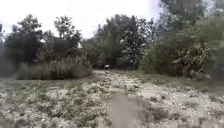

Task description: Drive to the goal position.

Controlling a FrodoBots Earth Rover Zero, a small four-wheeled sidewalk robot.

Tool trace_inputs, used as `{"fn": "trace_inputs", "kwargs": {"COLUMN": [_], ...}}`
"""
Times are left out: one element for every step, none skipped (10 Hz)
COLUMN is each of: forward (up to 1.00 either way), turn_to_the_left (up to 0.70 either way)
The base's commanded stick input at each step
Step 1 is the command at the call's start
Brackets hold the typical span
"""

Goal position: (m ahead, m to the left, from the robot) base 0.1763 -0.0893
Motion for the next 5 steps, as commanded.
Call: {"fn": "trace_inputs", "kwargs": {"forward": [0.85, 0.85, 0.85, 0.85, 0.85], "turn_to_the_left": [0.0, 0.0, 0.0, 0.0, 0.0]}}
